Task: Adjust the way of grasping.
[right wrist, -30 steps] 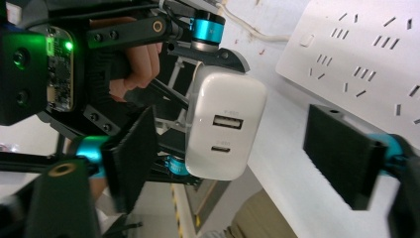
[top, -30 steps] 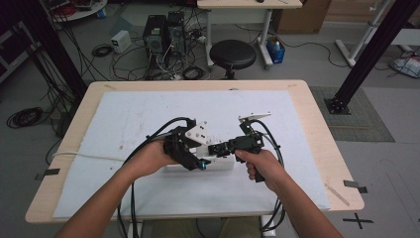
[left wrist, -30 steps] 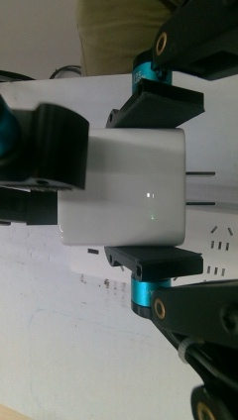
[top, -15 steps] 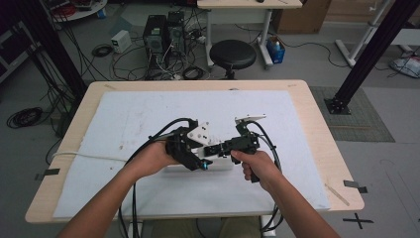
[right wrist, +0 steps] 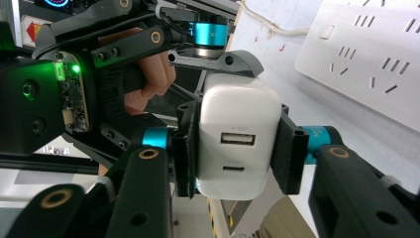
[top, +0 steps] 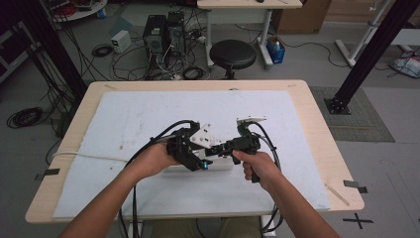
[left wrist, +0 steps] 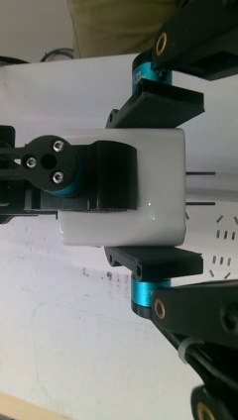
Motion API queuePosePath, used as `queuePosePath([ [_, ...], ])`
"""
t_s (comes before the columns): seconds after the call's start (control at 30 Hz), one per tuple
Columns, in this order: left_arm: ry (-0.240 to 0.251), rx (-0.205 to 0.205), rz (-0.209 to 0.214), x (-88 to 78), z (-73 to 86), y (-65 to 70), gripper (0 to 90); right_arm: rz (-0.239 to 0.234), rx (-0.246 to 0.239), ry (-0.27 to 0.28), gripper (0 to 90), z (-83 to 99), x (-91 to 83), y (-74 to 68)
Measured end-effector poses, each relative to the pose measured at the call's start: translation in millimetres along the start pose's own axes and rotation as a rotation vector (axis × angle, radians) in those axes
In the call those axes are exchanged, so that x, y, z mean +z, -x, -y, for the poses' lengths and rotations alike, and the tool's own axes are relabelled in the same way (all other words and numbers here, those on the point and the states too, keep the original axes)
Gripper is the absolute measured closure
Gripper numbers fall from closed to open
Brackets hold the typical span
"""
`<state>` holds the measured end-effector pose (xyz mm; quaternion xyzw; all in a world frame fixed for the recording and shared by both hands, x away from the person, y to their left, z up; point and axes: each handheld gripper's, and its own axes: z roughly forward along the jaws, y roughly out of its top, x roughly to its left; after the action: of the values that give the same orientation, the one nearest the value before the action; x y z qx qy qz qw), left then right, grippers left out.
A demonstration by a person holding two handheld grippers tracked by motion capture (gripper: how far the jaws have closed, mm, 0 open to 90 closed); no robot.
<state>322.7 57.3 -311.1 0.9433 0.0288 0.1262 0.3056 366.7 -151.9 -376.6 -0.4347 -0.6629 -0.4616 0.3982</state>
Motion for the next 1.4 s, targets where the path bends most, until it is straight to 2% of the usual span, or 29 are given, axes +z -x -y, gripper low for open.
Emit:
queuePosePath([
  [0.07, -0.006, 0.01, -0.009, 1.0, -0.3, 1.0, 42.3, 0.004, 0.0, -0.001, 61.2, -0.2, 0.0, 0.0],
  [0.1, -0.009, 0.011, -0.019, 1.8, -0.5, 1.7, 42.3, 0.006, 0.017, -0.004, 61.6, -0.6, -0.1, 0.0],
  [0.13, -0.014, 0.008, -0.024, 2.3, -0.7, 1.4, 42.1, 0.011, 0.007, 0.003, 62.0, -0.6, -0.1, 0.0],
  [0.17, -0.009, -0.01, -0.024, 2.6, -0.3, 0.1, 41.0, 0.019, -0.006, 0.011, 62.0, -0.6, -0.2, -0.1],
  [0.23, -0.005, -0.068, -0.023, 1.8, 2.2, -3.6, 30.4, 0.056, -0.027, 0.02, 62.0, -0.4, -1.5, -0.6],
  [0.33, -0.006, -0.106, -0.021, -1.7, 11.1, -7.7, 28.5, 0.1, -0.062, 0.041, 62.1, 0.1, -7.2, 0.3],
  [0.4, -0.014, -0.142, -0.014, -3.4, 18.9, -10.5, 23.4, 0.129, -0.092, 0.048, 62.1, -0.2, -12.6, 0.3],
  [0.5, -0.029, -0.179, -0.004, -7.1, 31.9, -14.4, 23.4, 0.197, -0.125, 0.05, 62.1, 0.2, -20.9, -0.3],
  [0.53, -0.036, -0.191, 0.003, -8.5, 36.3, -15.9, 23.3, 0.221, -0.118, 0.031, 62.1, -0.2, -23.4, -0.4],
  [0.6, -0.056, -0.211, 0.0, -11.9, 45.2, -18.5, 19.5, 0.282, -0.139, 0.018, 62.1, 0.7, -28.3, -1.5],
  [0.8, -0.107, -0.278, -0.016, -26.8, 70.2, -27.5, 19.5, 0.375, -0.192, 0.038, 62.0, 0.4, -47.7, -5.8],
  [0.97, -0.157, -0.335, -0.064, -42.2, 89.6, -37.9, 19.5, 0.524, -0.265, 0.047, 62.0, -5.1, -67.0, -20.4],
  [1.03, -0.178, -0.349, -0.088, -49.8, 95.9, -43.4, 19.5, 0.562, -0.285, 0.044, 62.0, -7.7, -74.2, -25.9],
  [1.07, -0.17, -0.376, -0.106, -52.6, 98.6, -44.5, 19.5, 0.575, -0.293, 0.045, 62.0, -8.8, -77.7, -28.1],
  [1.13, -0.187, -0.385, -0.128, -61.0, 103.6, -50.0, 19.5, 0.598, -0.309, 0.038, 62.0, -10.9, -84.4, -32.0],
  [1.2, -0.201, -0.409, -0.117, -68.4, 108.3, -54.6, 19.5, 0.622, -0.325, 0.022, 62.0, -12.5, -90.4, -34.9],
  [1.33, -0.231, -0.429, -0.104, -78.6, 116.1, -61.3, 19.5, 0.702, -0.387, -0.045, 62.0, -13.4, -100.8, -42.0],
  [1.4, -0.237, -0.411, -0.094, -80.8, 119.4, -62.7, 19.5, 0.728, -0.421, -0.076, 61.9, -12.9, -105.7, -44.7],
])
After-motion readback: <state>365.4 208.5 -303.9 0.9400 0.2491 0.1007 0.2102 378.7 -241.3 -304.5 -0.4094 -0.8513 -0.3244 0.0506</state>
